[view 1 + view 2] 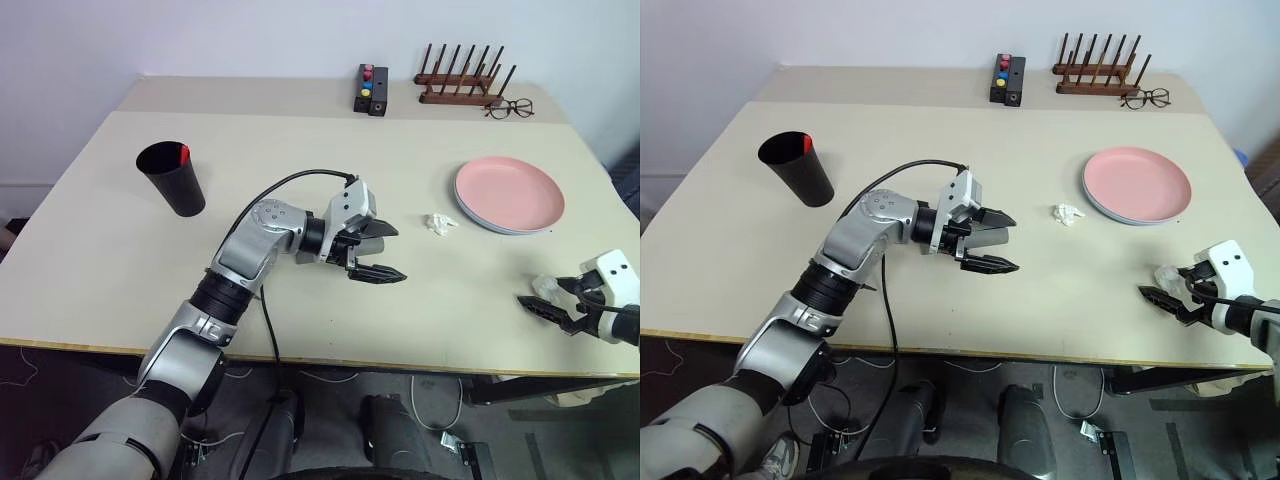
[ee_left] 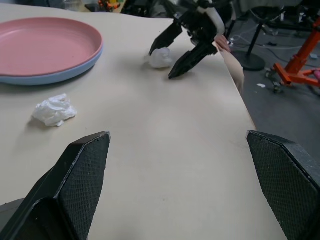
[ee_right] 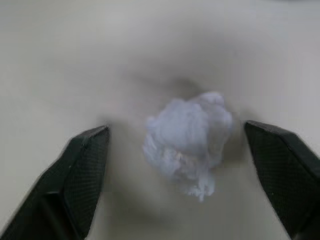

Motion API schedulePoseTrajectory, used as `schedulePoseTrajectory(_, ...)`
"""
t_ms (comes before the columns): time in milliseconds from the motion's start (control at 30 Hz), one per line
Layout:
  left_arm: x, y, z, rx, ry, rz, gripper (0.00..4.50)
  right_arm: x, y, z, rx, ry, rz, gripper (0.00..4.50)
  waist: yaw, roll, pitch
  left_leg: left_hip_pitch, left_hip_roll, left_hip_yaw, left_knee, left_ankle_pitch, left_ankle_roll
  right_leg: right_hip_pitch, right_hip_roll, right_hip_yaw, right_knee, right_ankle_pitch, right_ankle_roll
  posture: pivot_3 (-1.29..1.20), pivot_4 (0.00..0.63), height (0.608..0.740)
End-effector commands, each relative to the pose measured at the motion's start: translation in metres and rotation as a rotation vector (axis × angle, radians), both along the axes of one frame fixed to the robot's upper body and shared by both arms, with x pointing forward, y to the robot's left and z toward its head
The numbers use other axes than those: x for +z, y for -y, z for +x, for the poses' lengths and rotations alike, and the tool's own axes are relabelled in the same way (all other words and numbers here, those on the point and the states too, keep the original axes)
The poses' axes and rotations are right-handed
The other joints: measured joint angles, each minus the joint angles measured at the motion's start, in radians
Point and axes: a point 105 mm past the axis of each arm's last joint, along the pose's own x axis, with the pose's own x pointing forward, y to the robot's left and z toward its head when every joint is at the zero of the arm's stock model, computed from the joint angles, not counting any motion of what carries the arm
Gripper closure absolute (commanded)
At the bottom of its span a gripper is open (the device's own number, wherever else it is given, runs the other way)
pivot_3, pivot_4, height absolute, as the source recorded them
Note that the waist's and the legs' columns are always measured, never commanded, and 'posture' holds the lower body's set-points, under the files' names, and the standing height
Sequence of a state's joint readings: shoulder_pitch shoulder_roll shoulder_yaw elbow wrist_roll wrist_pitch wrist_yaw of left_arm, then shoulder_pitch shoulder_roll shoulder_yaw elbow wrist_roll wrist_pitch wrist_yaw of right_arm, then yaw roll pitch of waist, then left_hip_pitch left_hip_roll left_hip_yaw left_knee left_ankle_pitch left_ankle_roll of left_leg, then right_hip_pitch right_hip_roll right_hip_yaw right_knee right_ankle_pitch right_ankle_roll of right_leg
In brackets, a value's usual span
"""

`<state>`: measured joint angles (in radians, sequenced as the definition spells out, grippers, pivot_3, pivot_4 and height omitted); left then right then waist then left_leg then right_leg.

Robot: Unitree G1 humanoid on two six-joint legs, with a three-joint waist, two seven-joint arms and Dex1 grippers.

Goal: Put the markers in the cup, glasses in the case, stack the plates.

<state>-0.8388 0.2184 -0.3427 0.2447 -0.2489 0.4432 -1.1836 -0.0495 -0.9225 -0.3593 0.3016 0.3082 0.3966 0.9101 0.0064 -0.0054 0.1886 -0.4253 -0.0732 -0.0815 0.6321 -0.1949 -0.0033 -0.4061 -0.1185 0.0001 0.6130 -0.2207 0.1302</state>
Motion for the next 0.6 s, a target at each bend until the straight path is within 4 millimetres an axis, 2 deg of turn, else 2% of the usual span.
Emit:
schedulePoseTrajectory(33, 0.012, 0.003, -0.001, -0.02, 0.049, -0.019, 0.0, 0.002, 0.005, 0.004, -0.01, 0.012, -0.028, 1.88, 0.003, 0.0, 0.0, 0.0, 0.0, 0.0, 0.0, 0.0, 0.0, 0.0, 0.0, 0.0, 0.0, 0.0, 0.0, 0.0, 0.15, 0.74)
schedulePoseTrajectory(167, 0.011, 0.002, 0.001, 0.001, 0.048, -0.024, 0.0, 0.016, 0.0, 0.013, -0.001, 0.086, -0.045, 3.89, 0.005, 0.0, 0.0, 0.0, 0.0, 0.0, 0.0, 0.0, 0.0, 0.0, 0.0, 0.0, 0.0, 0.0, 0.0, 0.0, 0.15, 0.74)
schedulePoseTrajectory(367, 0.014, 0.004, 0.005, 0.062, 0.037, -0.061, 0.0, 0.069, -0.019, 0.043, 0.008, 0.337, -0.034, 3.89, -0.001, 0.0, 0.0, 0.0, 0.0, 0.0, 0.0, 0.0, 0.0, 0.0, 0.0, 0.0, 0.0, 0.0, 0.0, 0.0, 0.15, 0.74)
schedulePoseTrajectory(467, 0.023, 0.006, 0.012, 0.127, 0.011, -0.116, 0.0, 0.1, -0.034, 0.062, 0.016, 0.461, 0.032, 3.89, -0.003, 0.0, 0.0, 0.0, 0.0, 0.0, 0.0, 0.0, 0.0, -0.001, 0.0, 0.0, 0.001, 0.0, 0.001, 0.0, 0.15, 0.74)
schedulePoseTrajectory(533, 0.026, 0.007, 0.016, 0.164, 0.007, -0.136, 0.0, 0.111, -0.04, 0.076, 0.019, 0.505, 0.041, 3.89, -0.001, 0.0, 0.0, 0.0, 0.0, -0.001, 0.0, 0.0, 0.0, -0.001, 0.0, 0.0, 0.001, 0.001, 0.002, 0.0, 0.15, 0.74)
schedulePoseTrajectory(600, 0.029, 0.007, 0.021, 0.209, 0.013, -0.151, 0.0, 0.114, -0.045, 0.092, 0.024, 0.525, 0.029, 3.89, -0.001, 0.0, 0.0, 0.0, 0.0, -0.001, -0.001, 0.0, 0.0, -0.001, 0.0, 0.0, 0.001, 0.002, 0.004, 0.0, 0.15, 0.74)
